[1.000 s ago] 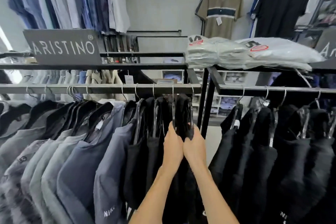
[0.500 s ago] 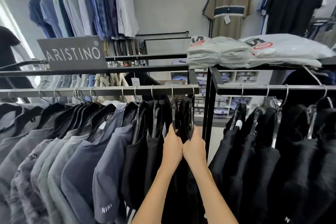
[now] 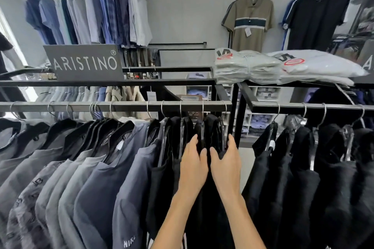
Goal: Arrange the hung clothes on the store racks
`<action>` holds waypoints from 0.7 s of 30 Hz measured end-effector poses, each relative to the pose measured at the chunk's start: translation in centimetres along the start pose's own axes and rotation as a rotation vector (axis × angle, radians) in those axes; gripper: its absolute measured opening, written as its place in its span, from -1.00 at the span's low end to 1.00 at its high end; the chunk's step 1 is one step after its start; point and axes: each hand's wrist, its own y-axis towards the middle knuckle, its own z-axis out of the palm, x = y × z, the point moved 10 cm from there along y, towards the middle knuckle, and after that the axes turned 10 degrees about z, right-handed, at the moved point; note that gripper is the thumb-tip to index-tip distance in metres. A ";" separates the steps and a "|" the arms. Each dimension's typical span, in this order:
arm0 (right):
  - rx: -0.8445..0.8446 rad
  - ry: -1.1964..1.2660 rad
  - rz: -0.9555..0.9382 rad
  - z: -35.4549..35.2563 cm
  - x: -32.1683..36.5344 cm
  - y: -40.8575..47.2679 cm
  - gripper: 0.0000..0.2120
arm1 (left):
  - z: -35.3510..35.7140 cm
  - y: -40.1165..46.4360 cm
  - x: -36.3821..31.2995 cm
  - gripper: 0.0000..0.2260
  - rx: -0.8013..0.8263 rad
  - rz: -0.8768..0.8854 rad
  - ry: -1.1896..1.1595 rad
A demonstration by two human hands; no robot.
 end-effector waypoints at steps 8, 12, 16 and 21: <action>0.207 0.071 -0.099 7.8 3.4 -4.0 -0.45 | -7.9 -0.4 5.9 -0.55 -0.073 -0.179 0.289; 0.263 -0.006 0.045 11.2 1.2 -4.7 -0.49 | -6.4 -1.7 8.5 -0.63 0.065 -0.230 0.207; 0.201 -0.063 0.066 11.4 0.4 -4.4 -0.45 | -6.7 -1.5 8.7 -0.72 0.039 -0.226 0.236; 0.241 -0.077 0.105 11.4 -0.8 -4.0 -0.34 | -6.6 -1.5 7.5 -0.72 -0.005 -0.197 0.222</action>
